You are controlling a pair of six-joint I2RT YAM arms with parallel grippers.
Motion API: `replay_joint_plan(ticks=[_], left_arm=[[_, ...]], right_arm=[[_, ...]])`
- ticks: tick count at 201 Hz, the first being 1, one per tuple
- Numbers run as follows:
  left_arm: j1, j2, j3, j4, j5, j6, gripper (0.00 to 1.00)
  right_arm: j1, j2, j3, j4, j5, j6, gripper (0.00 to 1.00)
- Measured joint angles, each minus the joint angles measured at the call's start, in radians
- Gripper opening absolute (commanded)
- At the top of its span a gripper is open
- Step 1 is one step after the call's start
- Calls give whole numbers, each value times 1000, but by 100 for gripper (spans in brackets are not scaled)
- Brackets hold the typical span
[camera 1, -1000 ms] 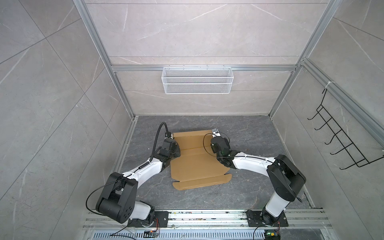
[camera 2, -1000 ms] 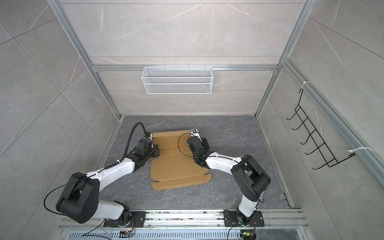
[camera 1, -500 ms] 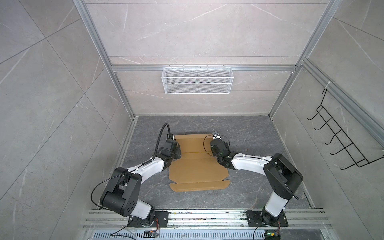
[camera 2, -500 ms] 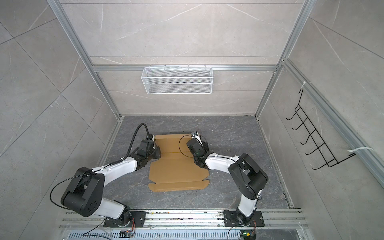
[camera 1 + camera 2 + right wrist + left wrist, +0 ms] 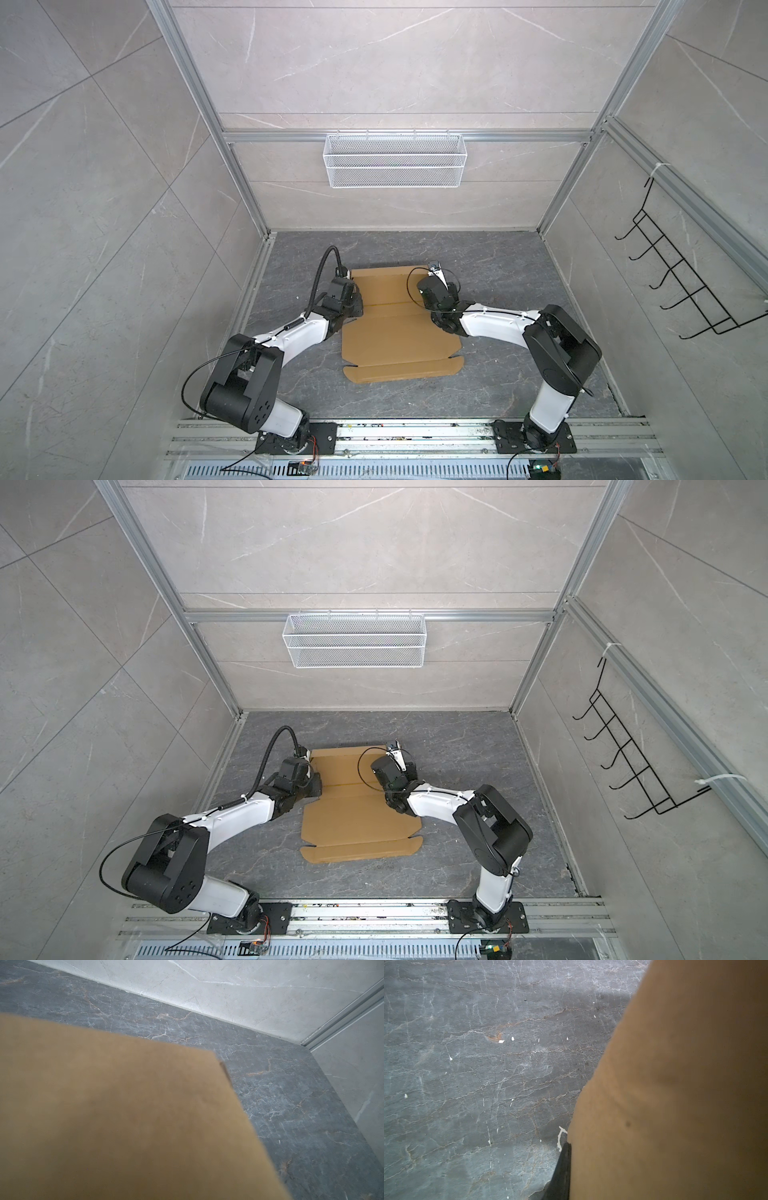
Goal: Fold the paper box
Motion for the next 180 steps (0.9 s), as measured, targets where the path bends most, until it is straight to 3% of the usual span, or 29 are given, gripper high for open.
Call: replay_joint_plan(ticks=[17, 57, 85, 126, 180], left_arm=[[0, 0, 1, -1, 2, 0, 0], [3, 0, 3, -23, 2, 6, 0], [1, 0, 18, -31, 8, 27, 0], [0, 0, 18, -37, 12, 31, 0], [-2, 0, 18, -45, 14, 35, 0]], right_arm=[[0, 0, 0, 1, -9, 1, 0], [-31, -8, -26, 22, -136, 4, 29], [-81, -36, -68, 49, -287, 6, 40], [-113, -69, -109, 87, -423, 15, 45], [-134, -112, -160, 103, -433, 23, 49]])
